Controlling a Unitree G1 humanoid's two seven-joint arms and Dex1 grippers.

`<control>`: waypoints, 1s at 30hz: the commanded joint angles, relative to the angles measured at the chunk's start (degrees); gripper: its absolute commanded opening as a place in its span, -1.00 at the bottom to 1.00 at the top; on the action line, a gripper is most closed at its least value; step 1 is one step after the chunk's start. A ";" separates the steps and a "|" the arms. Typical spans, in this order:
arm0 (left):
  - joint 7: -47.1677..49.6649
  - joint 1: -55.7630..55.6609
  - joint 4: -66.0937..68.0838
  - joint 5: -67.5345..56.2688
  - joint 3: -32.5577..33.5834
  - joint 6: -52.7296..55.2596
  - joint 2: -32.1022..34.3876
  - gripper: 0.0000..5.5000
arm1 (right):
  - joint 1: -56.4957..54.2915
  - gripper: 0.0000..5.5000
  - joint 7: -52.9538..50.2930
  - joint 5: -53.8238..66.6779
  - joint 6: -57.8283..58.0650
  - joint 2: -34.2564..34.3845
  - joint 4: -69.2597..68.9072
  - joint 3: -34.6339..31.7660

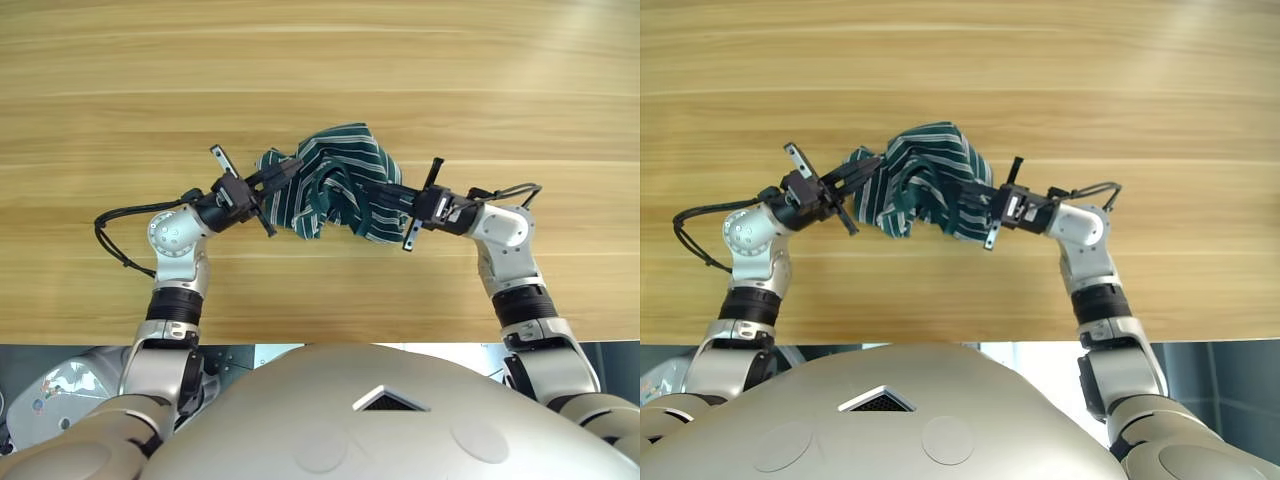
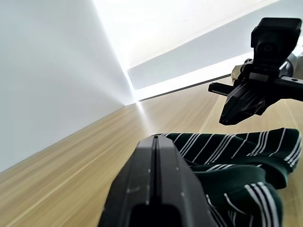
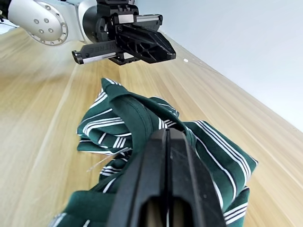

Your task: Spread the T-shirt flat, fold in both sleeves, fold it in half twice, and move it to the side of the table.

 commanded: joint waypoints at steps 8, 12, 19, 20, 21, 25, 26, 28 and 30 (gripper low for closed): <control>2.09 -0.36 0.47 1.28 -0.57 -0.66 0.94 -1.00 | 1.16 -1.00 -1.60 -0.74 -0.40 -1.63 -1.80 0.67; 2.43 -0.61 0.98 2.06 -0.87 -1.03 1.07 -1.00 | 1.09 -1.00 -1.93 -0.95 -0.83 -1.69 -1.24 0.79; 2.91 -0.11 1.01 2.30 -1.54 -1.84 1.45 -1.00 | 2.27 -1.00 -3.18 -1.47 -1.76 -2.05 -1.54 1.23; 3.06 0.08 0.85 2.33 -1.54 -1.96 1.54 -1.00 | 2.39 -1.00 -3.34 -1.55 -1.97 -2.11 -1.50 1.25; 3.15 0.20 0.75 2.34 -1.56 -2.05 1.60 -1.00 | 2.47 -1.00 -3.47 -1.59 -2.12 -2.16 -1.47 1.29; 3.61 0.41 1.02 2.69 -1.70 -2.72 1.78 -1.00 | 2.73 -1.00 -4.36 -2.01 -2.68 -2.37 -1.10 1.24; 3.70 0.45 1.11 2.73 -1.71 -2.89 1.83 -1.00 | 2.79 -1.00 -4.58 -2.07 -2.80 -2.40 -1.05 1.22; 3.80 0.52 1.22 2.70 -1.73 -3.13 1.91 -1.00 | 2.88 -1.00 -4.90 -2.15 -3.05 -2.41 -0.89 1.28; 3.97 0.60 1.33 2.85 -1.73 -3.40 2.04 -1.00 | 2.76 -1.00 -5.26 -2.43 -3.27 -2.40 -0.48 1.48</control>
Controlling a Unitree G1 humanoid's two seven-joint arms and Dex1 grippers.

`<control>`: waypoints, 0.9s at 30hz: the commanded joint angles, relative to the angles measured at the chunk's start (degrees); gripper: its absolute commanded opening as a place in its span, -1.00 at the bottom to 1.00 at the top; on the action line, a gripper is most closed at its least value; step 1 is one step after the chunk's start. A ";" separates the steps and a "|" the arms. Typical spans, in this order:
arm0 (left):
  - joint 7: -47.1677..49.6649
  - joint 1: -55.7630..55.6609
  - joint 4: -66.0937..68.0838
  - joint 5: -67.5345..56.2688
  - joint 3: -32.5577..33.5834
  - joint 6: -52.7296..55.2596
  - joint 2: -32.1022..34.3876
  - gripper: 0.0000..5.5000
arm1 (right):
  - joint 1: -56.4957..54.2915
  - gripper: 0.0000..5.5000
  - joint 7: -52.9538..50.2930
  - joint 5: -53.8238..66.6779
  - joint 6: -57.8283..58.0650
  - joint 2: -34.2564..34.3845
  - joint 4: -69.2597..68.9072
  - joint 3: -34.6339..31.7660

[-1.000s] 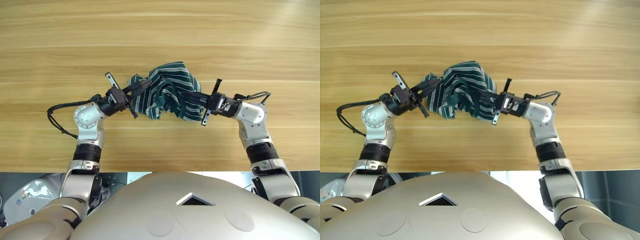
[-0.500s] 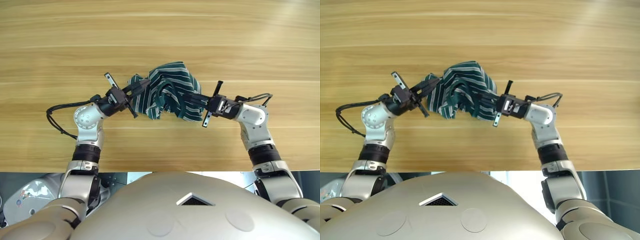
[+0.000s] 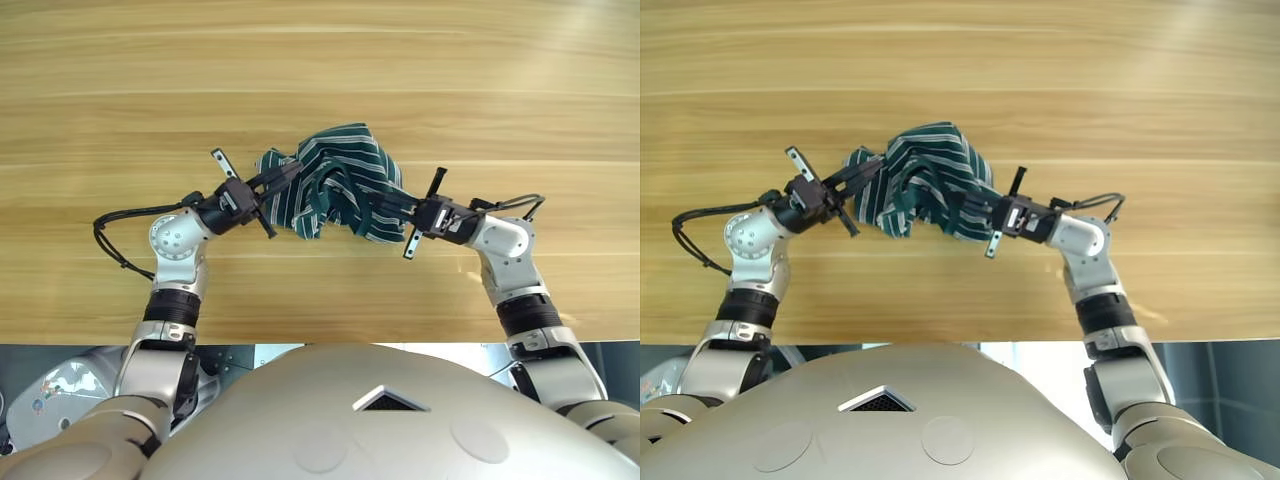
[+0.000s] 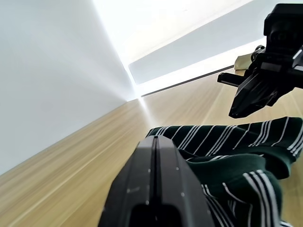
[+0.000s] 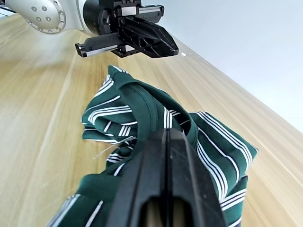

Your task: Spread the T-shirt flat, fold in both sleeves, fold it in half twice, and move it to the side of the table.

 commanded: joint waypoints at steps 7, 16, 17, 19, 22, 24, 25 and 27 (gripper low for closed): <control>1.48 -0.54 1.51 1.05 -0.71 -1.72 0.86 -1.00 | -0.29 -1.00 -0.90 -1.10 -1.54 -0.71 1.28 0.16; 10.02 -2.38 7.15 18.44 -1.14 -5.21 7.76 -1.00 | -0.08 -1.00 -3.23 -2.86 -1.92 -3.57 1.52 -1.42; 11.98 -2.60 7.52 21.97 -1.36 -5.35 9.39 -1.00 | -0.09 -1.00 -3.53 -3.06 -1.94 -3.77 1.44 -1.47; 15.12 -2.71 7.70 28.10 -2.35 -5.12 12.31 -1.00 | -0.34 -1.00 -4.16 -3.89 -1.91 -3.85 1.76 -1.35; 17.64 -3.10 7.05 35.40 -4.70 -3.80 16.32 -1.00 | -0.53 -1.00 -5.04 -6.22 -1.93 -3.72 2.49 -0.21; 18.58 -3.85 6.54 39.76 -6.60 -2.51 18.56 -1.00 | -0.62 -1.00 -5.71 -8.26 -1.94 -3.38 3.24 0.83; 18.87 -4.43 6.29 41.82 -7.67 -2.04 19.52 -1.00 | -0.78 -1.00 -6.19 -9.67 -2.00 -3.11 3.86 1.55; 17.84 -5.42 4.54 44.45 -10.23 -1.52 21.05 -1.00 | -1.23 -1.00 -7.19 -11.97 -2.12 -2.44 5.30 2.91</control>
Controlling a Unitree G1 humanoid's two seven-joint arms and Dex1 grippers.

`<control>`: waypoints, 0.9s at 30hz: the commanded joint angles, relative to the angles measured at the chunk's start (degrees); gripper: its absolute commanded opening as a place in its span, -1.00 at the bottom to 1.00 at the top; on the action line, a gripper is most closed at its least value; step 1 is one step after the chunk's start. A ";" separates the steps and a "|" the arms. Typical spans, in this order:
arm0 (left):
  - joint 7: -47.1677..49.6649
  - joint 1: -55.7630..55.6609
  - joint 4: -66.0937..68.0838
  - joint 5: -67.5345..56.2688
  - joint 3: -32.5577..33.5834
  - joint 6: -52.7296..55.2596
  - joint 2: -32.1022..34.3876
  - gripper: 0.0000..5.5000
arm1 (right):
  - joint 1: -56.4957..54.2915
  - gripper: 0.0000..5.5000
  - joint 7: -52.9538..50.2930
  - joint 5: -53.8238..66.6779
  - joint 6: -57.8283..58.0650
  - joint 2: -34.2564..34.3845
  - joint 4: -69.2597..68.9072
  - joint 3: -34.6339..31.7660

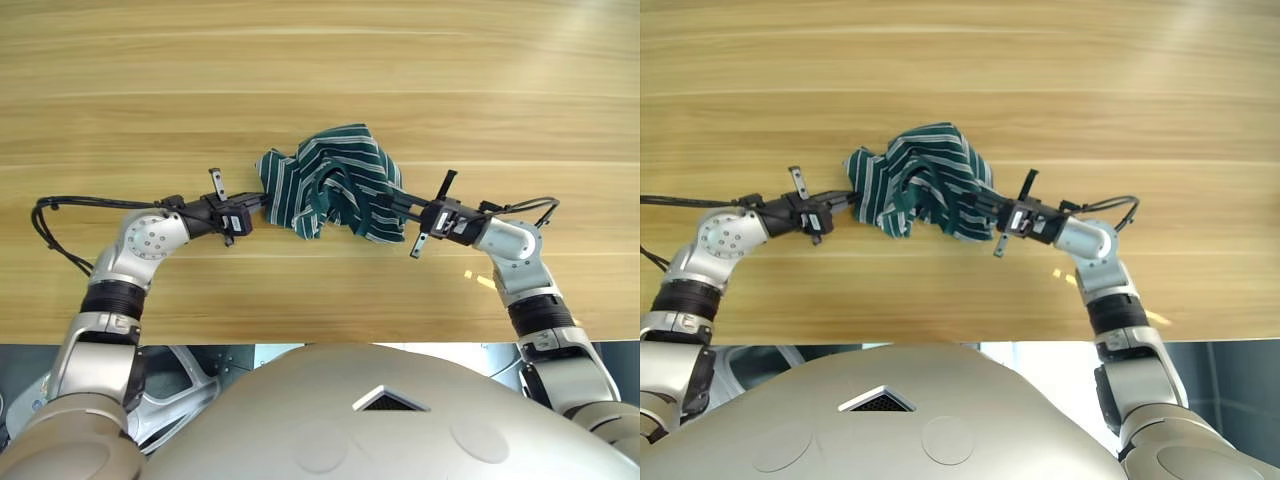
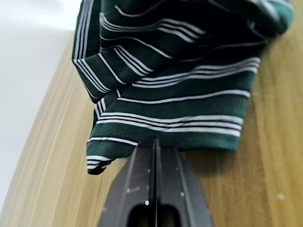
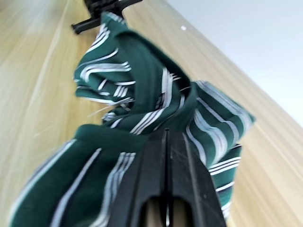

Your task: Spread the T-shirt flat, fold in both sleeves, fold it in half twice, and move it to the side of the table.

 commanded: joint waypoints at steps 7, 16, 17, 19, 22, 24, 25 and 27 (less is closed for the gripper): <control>-4.83 -4.09 -6.81 9.62 -10.95 2.15 6.34 -1.00 | -3.80 -1.00 -6.90 -11.62 -0.08 1.24 8.34 5.36; -11.62 -5.18 -17.60 8.03 -9.80 5.21 17.43 -1.00 | -5.24 -1.00 -11.82 -14.77 -0.38 0.94 12.51 7.90; -11.96 -5.12 -18.68 7.64 -8.97 6.05 18.67 -1.00 | -5.19 -1.00 -12.12 -14.76 -0.48 0.97 12.63 8.15; -12.30 -4.46 -21.62 6.30 -7.16 7.72 20.40 -1.00 | -5.20 -1.00 -12.42 -14.69 -0.61 1.08 12.75 8.67; -12.63 -2.65 -28.08 2.52 -4.37 9.96 21.82 -1.00 | -5.26 -1.00 -12.37 -14.39 -0.62 1.17 12.59 9.36; -13.72 -2.18 -32.55 -1.33 -4.05 11.18 21.21 -1.00 | -5.24 -1.00 -12.34 -14.20 -0.69 1.02 12.51 9.65; -14.50 -2.16 -33.89 -2.84 -4.45 11.71 20.82 -1.00 | -5.23 -1.00 -12.36 -14.12 -0.70 0.96 12.48 9.74; -15.09 -2.46 -34.17 -3.14 -5.55 12.27 20.08 -1.00 | -5.32 -1.00 -12.44 -14.11 -0.70 0.98 12.59 9.98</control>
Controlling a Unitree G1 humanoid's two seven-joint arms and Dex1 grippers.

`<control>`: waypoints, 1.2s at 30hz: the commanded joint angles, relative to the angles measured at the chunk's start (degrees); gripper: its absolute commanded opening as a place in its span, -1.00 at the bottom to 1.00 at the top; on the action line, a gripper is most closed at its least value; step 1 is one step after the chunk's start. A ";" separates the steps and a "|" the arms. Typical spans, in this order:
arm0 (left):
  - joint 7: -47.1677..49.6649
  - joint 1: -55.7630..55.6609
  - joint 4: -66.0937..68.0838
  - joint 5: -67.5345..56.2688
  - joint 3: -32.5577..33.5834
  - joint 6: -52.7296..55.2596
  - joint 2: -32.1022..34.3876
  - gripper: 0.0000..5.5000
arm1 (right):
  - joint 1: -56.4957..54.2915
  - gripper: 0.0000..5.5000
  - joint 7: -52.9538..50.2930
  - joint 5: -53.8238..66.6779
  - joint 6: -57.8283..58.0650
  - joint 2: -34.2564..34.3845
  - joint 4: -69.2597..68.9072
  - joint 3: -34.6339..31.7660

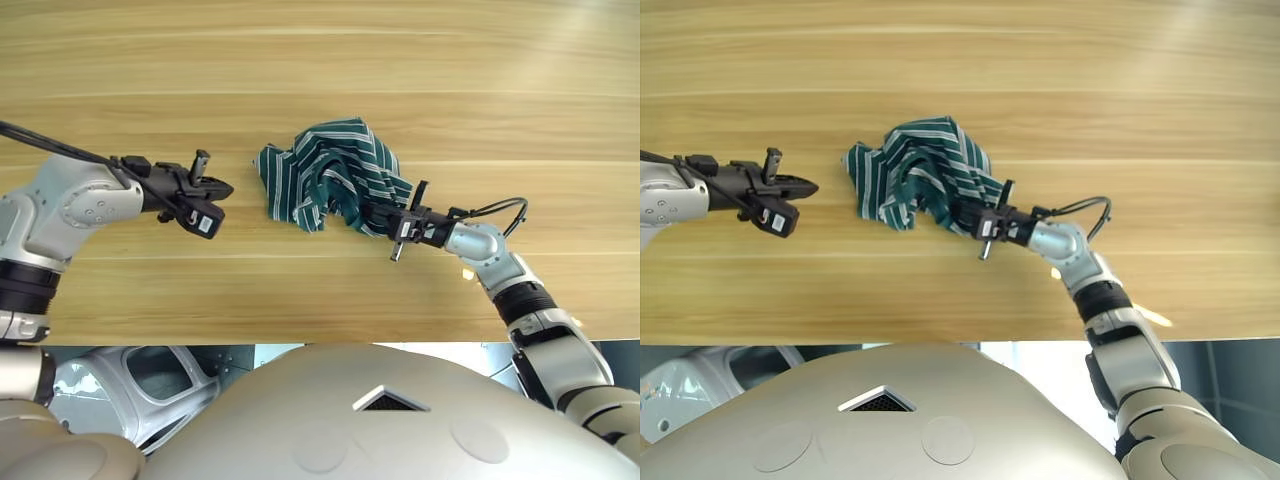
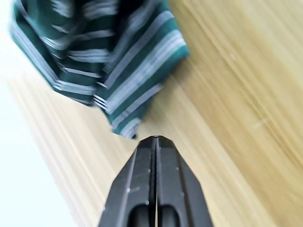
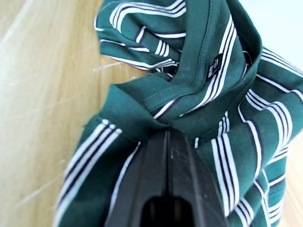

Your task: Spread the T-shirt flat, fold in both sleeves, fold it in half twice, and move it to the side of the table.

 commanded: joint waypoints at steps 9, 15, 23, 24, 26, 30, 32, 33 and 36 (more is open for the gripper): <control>-1.17 -5.58 8.12 2.47 -7.29 -1.02 -7.54 -1.00 | 0.45 -1.00 0.60 -1.85 1.42 -0.18 1.55 2.23; -0.65 -8.25 11.19 4.18 -10.90 -2.52 -11.87 -1.00 | 0.59 -1.00 0.03 -2.40 1.48 -0.04 1.62 2.84; 1.00 -11.71 19.44 8.92 -14.47 -3.65 -15.25 -1.00 | 0.97 -1.00 -1.01 -2.97 1.97 0.12 1.14 3.98; 2.14 -12.68 21.78 10.54 -15.08 -3.73 -15.91 -1.00 | 0.97 -1.00 -1.15 -3.04 2.05 0.14 1.15 4.09; 5.11 -15.02 27.75 13.77 -16.29 -3.75 -17.15 -1.00 | 0.92 -1.00 -1.40 -3.11 2.20 0.12 1.12 4.33; 12.46 -19.83 41.86 20.16 -19.16 -3.22 -17.72 -1.00 | 0.79 -1.00 -1.58 -3.00 2.08 -0.40 1.23 4.30; 14.83 -20.51 45.53 21.30 -20.06 -3.99 -16.88 -1.00 | 0.80 -1.00 -1.61 -2.90 2.08 -0.87 1.15 4.05; 15.36 -20.35 46.49 21.23 -20.26 -4.65 -16.18 -1.00 | 0.77 -1.00 -1.64 -2.84 2.14 -1.12 1.08 3.87; 16.20 -19.12 47.03 20.52 -19.82 -6.23 -12.53 -1.00 | 0.66 -1.00 -1.79 -2.32 2.20 -2.35 0.96 2.76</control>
